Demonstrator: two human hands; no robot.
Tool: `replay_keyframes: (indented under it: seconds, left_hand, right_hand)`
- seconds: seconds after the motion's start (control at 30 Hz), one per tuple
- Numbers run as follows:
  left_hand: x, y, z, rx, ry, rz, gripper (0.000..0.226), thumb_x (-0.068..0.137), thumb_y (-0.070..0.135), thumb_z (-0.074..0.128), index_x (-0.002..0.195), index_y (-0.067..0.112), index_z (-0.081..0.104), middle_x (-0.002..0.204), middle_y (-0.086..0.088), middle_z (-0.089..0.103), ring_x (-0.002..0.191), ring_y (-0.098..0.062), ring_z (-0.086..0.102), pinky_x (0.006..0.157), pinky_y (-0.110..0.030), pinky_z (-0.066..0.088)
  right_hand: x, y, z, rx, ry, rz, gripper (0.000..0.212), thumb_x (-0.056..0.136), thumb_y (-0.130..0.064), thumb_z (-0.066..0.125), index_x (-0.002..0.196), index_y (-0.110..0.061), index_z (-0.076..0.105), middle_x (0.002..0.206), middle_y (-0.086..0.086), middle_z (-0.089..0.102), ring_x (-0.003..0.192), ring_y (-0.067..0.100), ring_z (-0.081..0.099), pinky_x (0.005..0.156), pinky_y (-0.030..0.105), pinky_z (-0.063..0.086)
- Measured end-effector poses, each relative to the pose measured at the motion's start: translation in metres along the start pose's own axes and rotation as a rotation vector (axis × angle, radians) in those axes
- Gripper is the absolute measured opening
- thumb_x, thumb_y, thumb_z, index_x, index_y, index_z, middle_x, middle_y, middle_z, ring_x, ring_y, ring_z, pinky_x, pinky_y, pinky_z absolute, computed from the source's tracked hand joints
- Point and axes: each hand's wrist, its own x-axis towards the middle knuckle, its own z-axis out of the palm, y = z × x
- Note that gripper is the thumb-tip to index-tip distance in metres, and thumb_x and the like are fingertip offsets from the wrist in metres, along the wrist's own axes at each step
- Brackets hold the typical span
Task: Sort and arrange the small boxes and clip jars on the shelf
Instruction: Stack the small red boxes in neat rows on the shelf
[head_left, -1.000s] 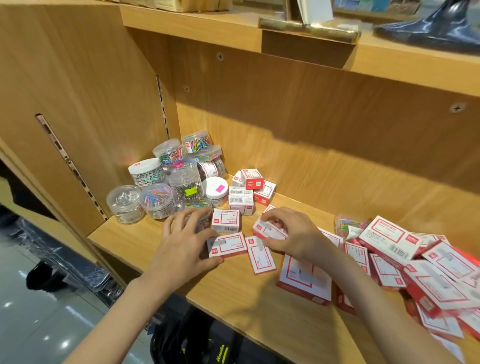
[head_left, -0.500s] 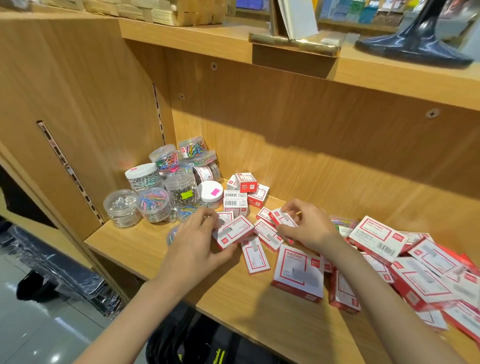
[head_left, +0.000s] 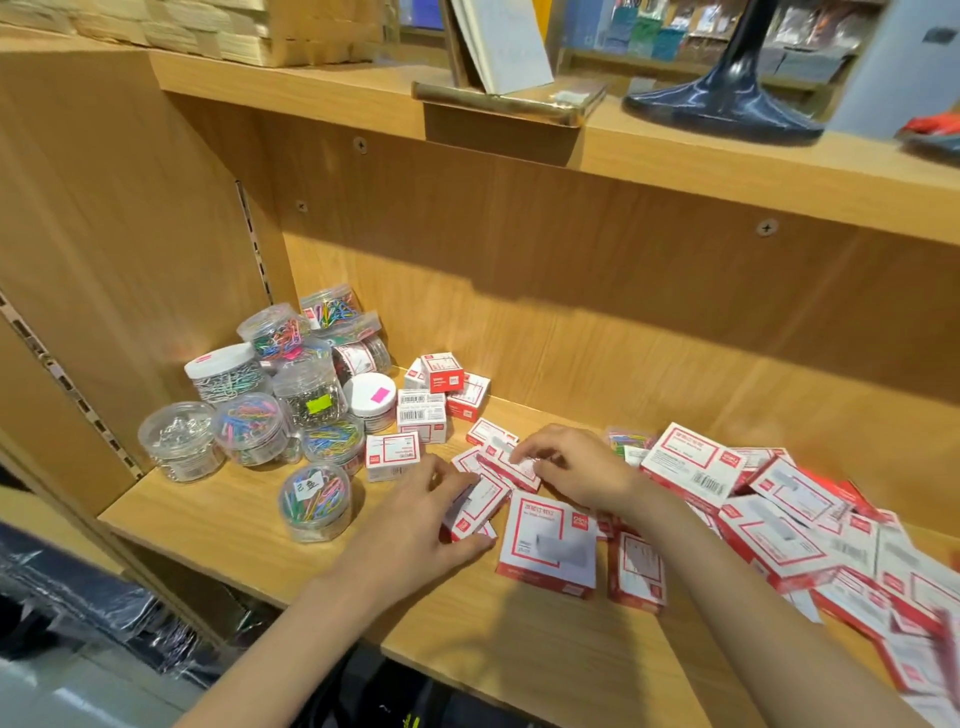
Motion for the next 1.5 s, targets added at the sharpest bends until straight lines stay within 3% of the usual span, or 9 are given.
replay_keyframes:
  seconds: [0.1, 0.3, 0.6, 0.83, 0.93, 1.1, 1.17, 1.3, 1.5]
  left_hand:
    - [0.003, 0.003, 0.000, -0.018, 0.000, 0.002, 0.066, 0.075, 0.071, 0.032, 0.122, 0.029, 0.051, 0.111, 0.010, 0.039, 0.095, -0.002, 0.044, 0.075, -0.016, 0.033]
    - [0.002, -0.004, -0.003, -0.040, 0.019, -0.021, 0.045, 0.090, 0.040, 0.048, 0.132, 0.027, 0.044, 0.130, 0.008, 0.038, 0.117, -0.010, 0.042, 0.092, -0.021, 0.036]
    - [0.000, -0.007, -0.002, -0.055, -0.064, -0.063, 0.074, 0.073, 0.064, 0.021, 0.127, 0.026, 0.054, 0.133, 0.008, 0.043, 0.122, -0.007, 0.034, 0.097, -0.013, 0.021]
    - [0.003, -0.018, -0.001, -0.119, -0.104, -0.081, 0.077, 0.071, 0.068, 0.026, 0.125, 0.023, 0.056, 0.129, 0.010, 0.046, 0.119, -0.006, 0.038, 0.099, -0.014, 0.025]
    - [0.008, -0.016, 0.001, -0.132, -0.110, -0.083, 0.060, 0.082, 0.058, 0.036, 0.127, 0.023, 0.053, 0.131, 0.010, 0.044, 0.121, -0.010, 0.038, 0.101, -0.019, 0.028]
    - [0.018, 0.000, 0.007, -0.094, 0.004, -0.069, 0.039, 0.094, 0.027, 0.048, 0.132, 0.020, 0.044, 0.132, 0.006, 0.043, 0.121, -0.015, 0.040, 0.099, -0.023, 0.030]
    - [0.017, 0.004, 0.009, -0.063, 0.055, -0.051, 0.039, 0.093, 0.025, 0.049, 0.131, 0.018, 0.046, 0.131, 0.004, 0.045, 0.120, -0.015, 0.039, 0.102, -0.027, 0.031]
    - [0.008, 0.010, 0.011, -0.106, 0.163, 0.020, 0.046, 0.085, 0.041, 0.039, 0.119, 0.016, 0.057, 0.120, 0.002, 0.053, 0.110, -0.013, 0.043, 0.095, -0.024, 0.035]
    - [0.014, 0.033, 0.027, 0.000, 0.034, 0.047, 0.059, 0.079, 0.061, 0.027, 0.123, 0.032, 0.054, 0.132, 0.011, 0.046, 0.122, -0.012, 0.030, 0.100, -0.043, 0.030]
  right_hand:
    - [-0.003, -0.001, -0.007, -0.010, -0.066, -0.016, 0.028, 0.092, -0.006, 0.046, 0.104, -0.018, 0.069, 0.115, 0.000, 0.061, 0.106, 0.015, 0.055, 0.090, 0.023, 0.042]
    - [0.027, -0.017, -0.013, 0.117, 0.107, 0.087, 0.014, 0.090, -0.019, 0.056, 0.102, -0.017, 0.063, 0.105, 0.001, 0.060, 0.084, 0.012, 0.059, 0.069, 0.024, 0.048]
    - [0.063, -0.032, 0.008, 0.179, 0.074, 0.226, 0.035, 0.077, -0.010, 0.070, 0.104, -0.023, 0.052, 0.092, 0.001, 0.060, 0.082, 0.017, 0.062, 0.064, 0.028, 0.050]
    - [0.039, 0.002, -0.022, 0.430, 0.359, 0.296, 0.025, 0.078, 0.001, 0.068, 0.089, -0.019, 0.056, 0.074, -0.001, 0.054, 0.061, 0.014, 0.053, 0.050, 0.030, 0.049]
    - [0.009, 0.017, -0.039, 0.286, 0.228, 0.296, 0.021, 0.080, -0.001, 0.066, 0.093, -0.015, 0.056, 0.070, -0.004, 0.055, 0.057, 0.013, 0.053, 0.047, 0.017, 0.043]
    - [-0.018, 0.019, -0.027, -0.111, 0.105, 0.259, 0.026, 0.087, -0.010, 0.055, 0.111, -0.019, 0.056, 0.110, 0.002, 0.057, 0.107, 0.020, 0.051, 0.091, 0.032, 0.040]
    - [-0.031, 0.013, -0.036, -0.140, 0.177, 0.232, 0.024, 0.090, -0.013, 0.052, 0.113, -0.018, 0.056, 0.120, 0.004, 0.054, 0.116, 0.020, 0.046, 0.094, 0.029, 0.035]
    - [-0.081, 0.022, -0.050, -0.096, 0.210, 0.134, 0.018, 0.085, -0.019, 0.062, 0.103, -0.016, 0.059, 0.102, -0.002, 0.058, 0.095, 0.014, 0.051, 0.076, 0.020, 0.036]
    - [-0.106, 0.036, -0.026, -0.367, 0.044, 0.120, 0.056, 0.084, -0.043, 0.060, 0.133, -0.023, 0.041, 0.145, -0.008, 0.032, 0.136, 0.018, 0.014, 0.108, 0.034, 0.018]
